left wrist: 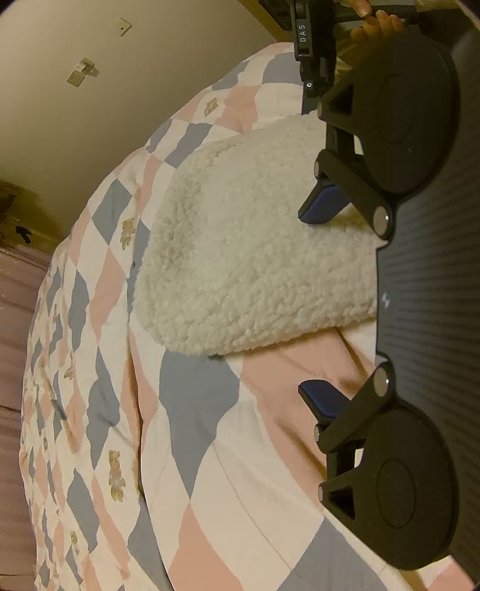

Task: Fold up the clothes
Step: 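Move both grippers to the end of the folded fleece strip, then close the left gripper on the fleece strip end while the right gripper grasps beside it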

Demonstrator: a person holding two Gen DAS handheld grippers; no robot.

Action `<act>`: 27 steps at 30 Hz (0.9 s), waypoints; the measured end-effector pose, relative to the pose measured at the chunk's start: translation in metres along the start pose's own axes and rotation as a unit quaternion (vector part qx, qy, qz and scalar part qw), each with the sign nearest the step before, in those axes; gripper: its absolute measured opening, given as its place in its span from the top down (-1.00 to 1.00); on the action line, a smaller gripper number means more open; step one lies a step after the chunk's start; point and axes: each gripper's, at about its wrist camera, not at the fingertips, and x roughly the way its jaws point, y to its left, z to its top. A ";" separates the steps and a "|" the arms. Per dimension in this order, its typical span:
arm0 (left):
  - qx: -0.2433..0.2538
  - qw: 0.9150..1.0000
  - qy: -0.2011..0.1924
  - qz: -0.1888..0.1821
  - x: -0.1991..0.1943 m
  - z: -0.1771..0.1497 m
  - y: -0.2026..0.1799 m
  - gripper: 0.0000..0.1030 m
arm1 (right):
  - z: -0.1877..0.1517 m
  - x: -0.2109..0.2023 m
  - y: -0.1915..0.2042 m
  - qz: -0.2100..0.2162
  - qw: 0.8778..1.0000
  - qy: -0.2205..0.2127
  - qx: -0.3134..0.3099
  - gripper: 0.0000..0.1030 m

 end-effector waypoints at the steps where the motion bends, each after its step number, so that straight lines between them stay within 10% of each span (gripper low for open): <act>1: 0.002 1.000 -0.002 -0.001 -0.001 0.000 -0.001 -0.74 | 0.000 -0.003 0.004 -0.009 1.000 -0.006 -0.011 0.79; 15: -0.022 0.998 0.008 -0.052 0.027 0.022 0.003 -0.74 | -0.007 0.004 0.012 -0.118 0.992 0.008 -0.047 0.83; 18: -0.037 0.996 0.029 -0.073 0.048 0.022 0.008 -0.49 | -0.004 0.004 0.012 -0.122 0.991 0.014 -0.050 0.82; 21: -0.041 0.996 0.028 -0.077 0.052 0.021 0.006 -0.32 | -0.001 0.003 0.011 -0.124 0.991 0.020 -0.051 0.58; 27: -0.027 0.997 0.029 -0.071 0.052 0.023 0.001 -0.29 | 0.020 -0.013 -0.016 -0.001 0.999 -0.014 0.042 -0.63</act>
